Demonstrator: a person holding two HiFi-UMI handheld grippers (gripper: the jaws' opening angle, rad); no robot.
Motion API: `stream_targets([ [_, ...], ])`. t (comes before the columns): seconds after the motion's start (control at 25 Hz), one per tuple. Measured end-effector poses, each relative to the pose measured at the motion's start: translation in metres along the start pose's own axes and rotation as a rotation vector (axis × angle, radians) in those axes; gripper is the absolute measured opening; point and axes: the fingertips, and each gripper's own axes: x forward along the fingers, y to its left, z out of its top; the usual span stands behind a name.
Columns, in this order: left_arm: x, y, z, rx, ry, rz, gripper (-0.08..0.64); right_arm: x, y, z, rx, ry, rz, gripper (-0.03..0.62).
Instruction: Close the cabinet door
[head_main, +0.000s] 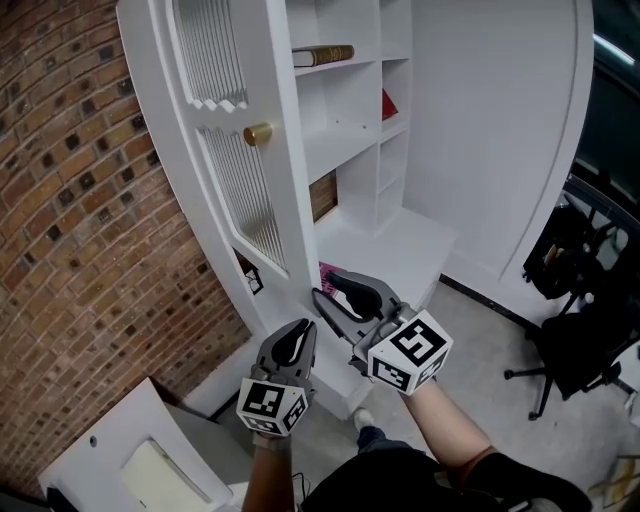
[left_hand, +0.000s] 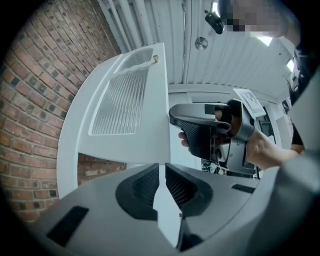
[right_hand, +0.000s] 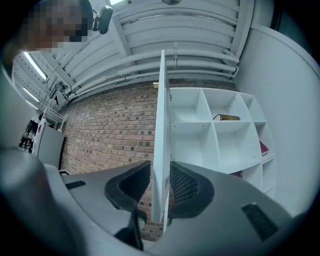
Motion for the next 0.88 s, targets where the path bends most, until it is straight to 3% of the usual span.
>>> stream_targets([
  [0.28,0.015,-0.006,0.003,-0.007,-0.005,-0.045,0.033,0.005,0.000,-0.003,-0.024,0.008,0.028,0.110],
  [0.44,0.017,-0.006,0.003,-0.023,-0.009,-0.056,0.037,0.007,-0.004,-0.005,-0.048,0.008,0.002,0.080],
  [0.88,0.033,-0.005,0.000,-0.021,-0.007,-0.077,0.041,0.006,-0.029,-0.005,-0.032,-0.008,-0.014,0.078],
])
